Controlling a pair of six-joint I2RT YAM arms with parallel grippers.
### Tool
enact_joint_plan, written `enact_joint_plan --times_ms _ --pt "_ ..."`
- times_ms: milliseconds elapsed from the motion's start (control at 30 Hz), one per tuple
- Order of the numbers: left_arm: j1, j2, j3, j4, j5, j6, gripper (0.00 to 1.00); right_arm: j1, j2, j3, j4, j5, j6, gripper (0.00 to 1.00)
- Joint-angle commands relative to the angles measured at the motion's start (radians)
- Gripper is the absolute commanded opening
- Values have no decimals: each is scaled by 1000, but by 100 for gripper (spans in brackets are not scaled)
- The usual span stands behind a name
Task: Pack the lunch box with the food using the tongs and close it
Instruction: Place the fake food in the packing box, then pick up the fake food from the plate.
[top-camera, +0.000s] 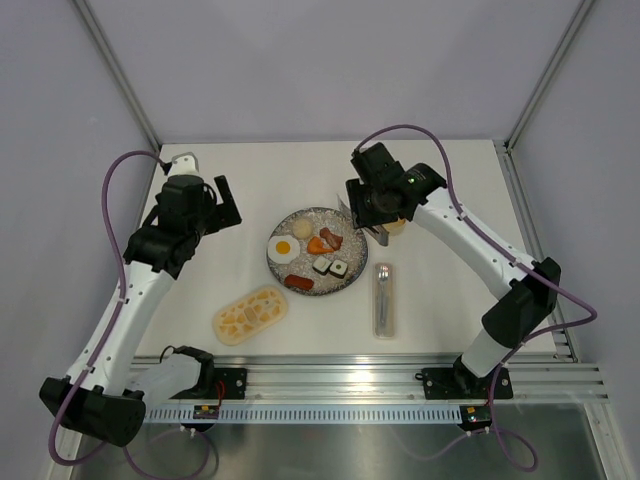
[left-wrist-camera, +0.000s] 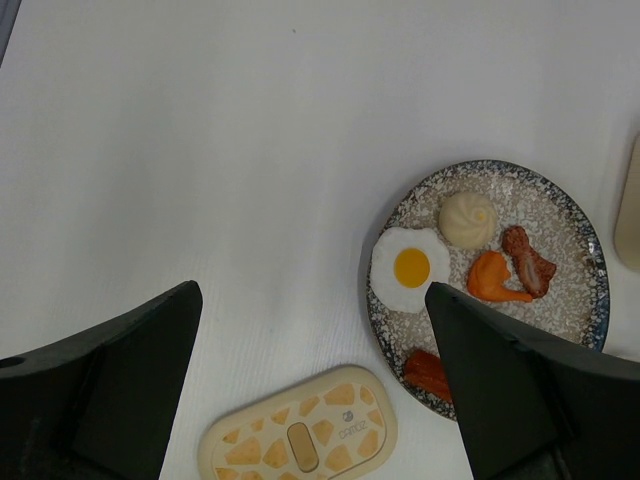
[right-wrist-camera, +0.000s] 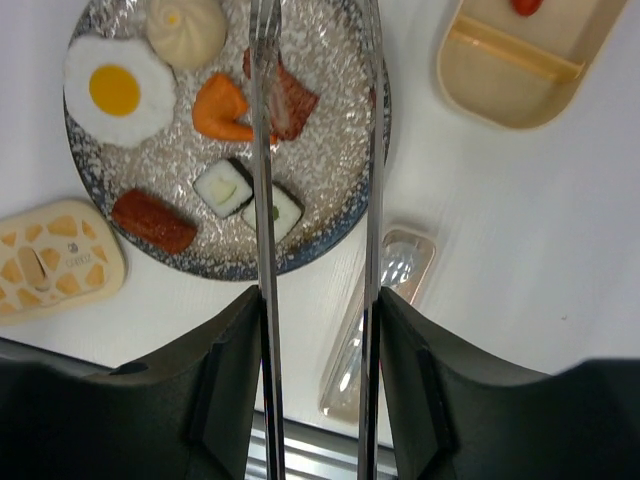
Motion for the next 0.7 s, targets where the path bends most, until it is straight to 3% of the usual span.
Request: enact_joint_plan --times_ms 0,367,667 --pt "4 -26 51 16 -32 -23 99 51 -60 -55 -8 13 40 54" --pt "4 -15 40 16 -18 -32 99 149 -145 -207 -79 -101 -24 53" --pt "2 -7 29 28 -6 -31 99 195 -114 -251 -155 -68 -83 54"
